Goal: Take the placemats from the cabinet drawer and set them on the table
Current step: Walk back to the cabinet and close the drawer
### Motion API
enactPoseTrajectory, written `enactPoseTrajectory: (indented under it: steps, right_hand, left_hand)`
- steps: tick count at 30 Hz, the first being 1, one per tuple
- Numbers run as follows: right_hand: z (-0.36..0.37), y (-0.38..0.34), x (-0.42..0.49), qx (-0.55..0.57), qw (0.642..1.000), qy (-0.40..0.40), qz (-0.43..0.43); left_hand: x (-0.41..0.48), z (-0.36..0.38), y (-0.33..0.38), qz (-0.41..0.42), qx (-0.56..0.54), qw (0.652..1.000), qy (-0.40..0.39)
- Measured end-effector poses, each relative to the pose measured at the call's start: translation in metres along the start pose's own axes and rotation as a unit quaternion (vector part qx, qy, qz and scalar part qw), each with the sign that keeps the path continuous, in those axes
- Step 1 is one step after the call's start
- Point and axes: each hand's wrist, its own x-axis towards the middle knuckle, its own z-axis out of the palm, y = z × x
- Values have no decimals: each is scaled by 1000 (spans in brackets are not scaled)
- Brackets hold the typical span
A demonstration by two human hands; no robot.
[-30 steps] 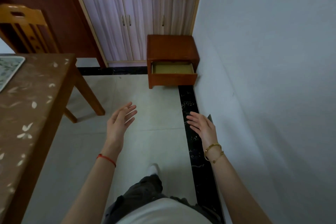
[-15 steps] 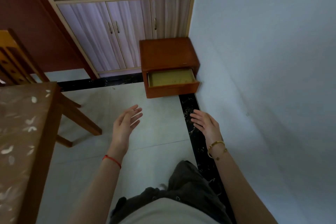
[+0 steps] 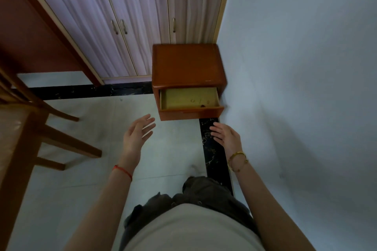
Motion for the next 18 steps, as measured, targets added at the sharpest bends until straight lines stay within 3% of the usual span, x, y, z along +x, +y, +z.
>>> enactPoseTrajectory:
  steps: [18]
  right_hand:
    - [6,-19,202,-1,977,0,214]
  left_hand:
    - [175,76,-22,-223,-60,972,42]
